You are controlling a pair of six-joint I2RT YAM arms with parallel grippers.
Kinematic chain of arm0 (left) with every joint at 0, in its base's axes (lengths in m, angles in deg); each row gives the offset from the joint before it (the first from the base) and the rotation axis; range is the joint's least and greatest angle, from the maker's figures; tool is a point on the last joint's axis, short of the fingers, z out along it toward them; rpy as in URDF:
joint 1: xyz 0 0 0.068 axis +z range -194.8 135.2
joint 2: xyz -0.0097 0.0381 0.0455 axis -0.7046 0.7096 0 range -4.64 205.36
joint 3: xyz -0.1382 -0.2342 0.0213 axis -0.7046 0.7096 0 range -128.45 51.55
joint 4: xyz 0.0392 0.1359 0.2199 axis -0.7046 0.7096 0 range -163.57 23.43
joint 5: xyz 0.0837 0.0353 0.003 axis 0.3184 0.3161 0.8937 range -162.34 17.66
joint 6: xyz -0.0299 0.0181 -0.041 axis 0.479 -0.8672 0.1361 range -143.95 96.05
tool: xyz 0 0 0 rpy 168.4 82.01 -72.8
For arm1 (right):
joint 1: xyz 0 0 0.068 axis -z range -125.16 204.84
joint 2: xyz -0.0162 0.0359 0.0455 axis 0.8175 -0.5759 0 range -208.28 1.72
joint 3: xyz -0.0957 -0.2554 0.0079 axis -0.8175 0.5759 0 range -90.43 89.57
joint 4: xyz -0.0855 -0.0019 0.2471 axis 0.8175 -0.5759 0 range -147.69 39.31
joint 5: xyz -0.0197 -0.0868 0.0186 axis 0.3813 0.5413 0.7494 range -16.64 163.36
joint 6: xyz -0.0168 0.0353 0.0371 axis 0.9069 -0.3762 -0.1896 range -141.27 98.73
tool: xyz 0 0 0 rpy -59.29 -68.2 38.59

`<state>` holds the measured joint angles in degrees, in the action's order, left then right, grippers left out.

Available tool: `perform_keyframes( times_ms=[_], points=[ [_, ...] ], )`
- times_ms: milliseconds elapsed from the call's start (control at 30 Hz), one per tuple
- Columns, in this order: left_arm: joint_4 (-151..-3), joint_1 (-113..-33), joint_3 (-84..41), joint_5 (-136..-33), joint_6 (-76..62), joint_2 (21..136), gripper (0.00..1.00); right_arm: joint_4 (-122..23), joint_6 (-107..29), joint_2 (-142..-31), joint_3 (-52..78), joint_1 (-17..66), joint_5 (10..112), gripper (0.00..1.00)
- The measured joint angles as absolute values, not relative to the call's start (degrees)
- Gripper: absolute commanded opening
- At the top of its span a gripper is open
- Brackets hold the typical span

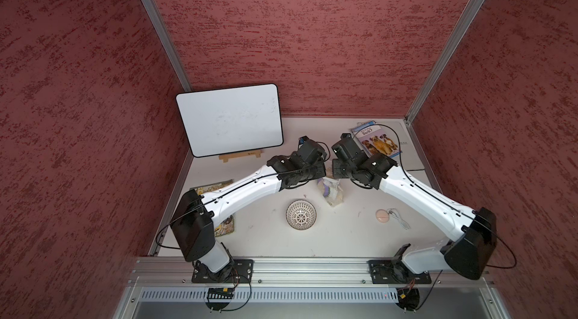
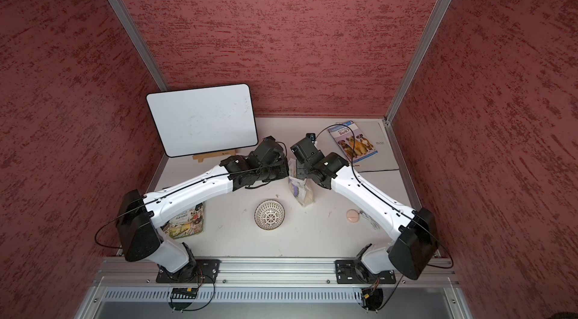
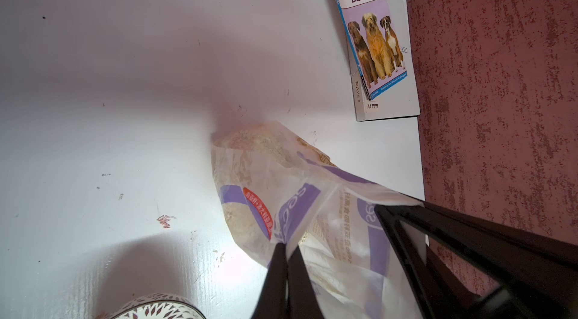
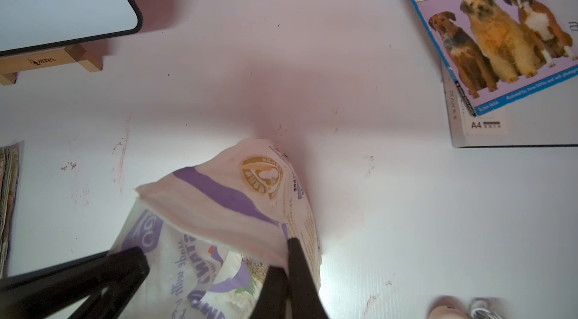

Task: Pour the oats into the breakfast bowl
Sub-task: Open the oats bag at the center of the board.

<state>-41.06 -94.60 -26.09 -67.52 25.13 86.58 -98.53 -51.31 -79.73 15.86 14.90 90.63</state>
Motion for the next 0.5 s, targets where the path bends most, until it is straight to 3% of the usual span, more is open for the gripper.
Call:
perform_keyframes(
  times_ms=[100,300,500],
  points=[
    [-41.0,-94.3,-26.9,-67.5,25.1,87.5,0.00,-97.6,-50.1,-79.8,15.9,15.2,89.7,0.11],
    [-40.8,-94.3,-29.3,-67.7,25.1,88.8,0.00,-94.3,-46.6,-76.4,15.9,15.5,86.7,0.55],
    [-39.9,-94.3,-30.2,-67.8,25.1,89.4,0.00,-93.1,-44.1,-66.4,16.6,15.6,85.5,0.81]
  ],
)
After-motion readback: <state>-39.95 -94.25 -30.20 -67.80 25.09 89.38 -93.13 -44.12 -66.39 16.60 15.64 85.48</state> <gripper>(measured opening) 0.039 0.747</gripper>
